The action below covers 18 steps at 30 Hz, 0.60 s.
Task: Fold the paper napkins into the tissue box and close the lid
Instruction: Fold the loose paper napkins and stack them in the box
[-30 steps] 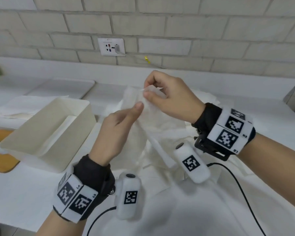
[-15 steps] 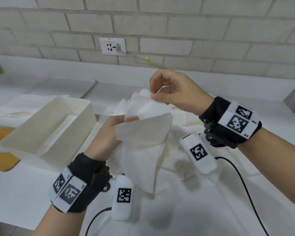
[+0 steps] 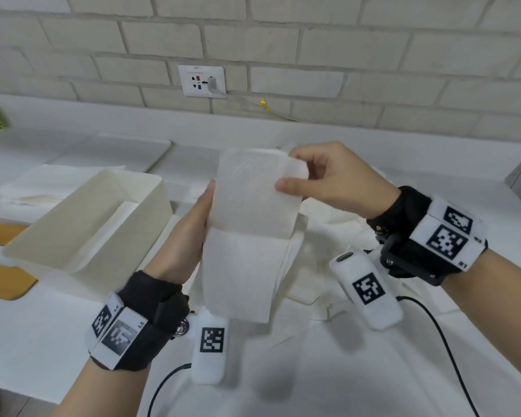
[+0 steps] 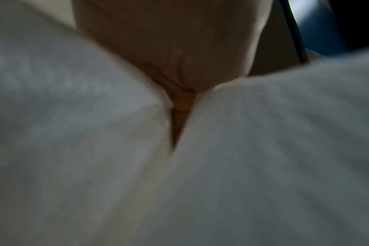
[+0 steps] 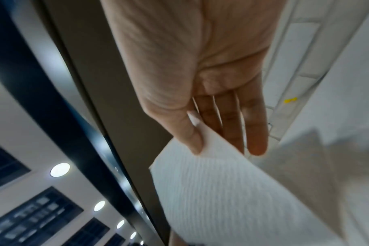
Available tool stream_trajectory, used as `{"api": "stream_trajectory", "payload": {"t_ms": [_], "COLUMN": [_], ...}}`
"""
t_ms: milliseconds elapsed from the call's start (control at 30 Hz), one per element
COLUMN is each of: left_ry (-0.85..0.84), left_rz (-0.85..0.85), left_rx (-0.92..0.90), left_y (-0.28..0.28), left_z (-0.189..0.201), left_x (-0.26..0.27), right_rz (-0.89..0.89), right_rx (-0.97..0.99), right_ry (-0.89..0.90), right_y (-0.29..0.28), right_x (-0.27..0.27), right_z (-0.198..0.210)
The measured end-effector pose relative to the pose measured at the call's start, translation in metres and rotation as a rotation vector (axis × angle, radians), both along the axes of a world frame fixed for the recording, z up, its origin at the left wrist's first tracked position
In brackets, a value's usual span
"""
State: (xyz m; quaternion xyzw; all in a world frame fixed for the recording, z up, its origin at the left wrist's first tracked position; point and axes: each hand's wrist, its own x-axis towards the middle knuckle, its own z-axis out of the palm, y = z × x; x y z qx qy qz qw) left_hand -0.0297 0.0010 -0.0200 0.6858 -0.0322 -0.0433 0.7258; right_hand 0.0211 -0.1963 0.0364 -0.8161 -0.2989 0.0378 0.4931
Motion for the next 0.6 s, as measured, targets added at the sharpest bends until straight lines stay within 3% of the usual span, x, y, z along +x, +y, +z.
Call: {"api": "stream_trajectory", "payload": {"t_ms": [67, 333, 433, 600], "left_ry": [0.015, 0.033, 0.041, 0.004], "left_rz": [-0.025, -0.062, -0.087, -0.114], "left_rx": [-0.048, 0.167, 0.19, 0.289], "left_y": [0.002, 0.008, 0.007, 0.01], "left_z": [0.0, -0.012, -0.01, -0.005], "left_x": [-0.005, -0.007, -0.01, -0.012], "right_rz": [-0.054, -0.216, -0.211, -0.047], "right_rx": [0.121, 0.394, 0.296, 0.03], "right_ry": [0.062, 0.203, 0.158, 0.285], "right_y": [-0.003, -0.007, -0.007, -0.011], "right_x": [0.005, 0.014, 0.013, 0.015], "right_z": [0.0, -0.002, -0.002, 0.006]}}
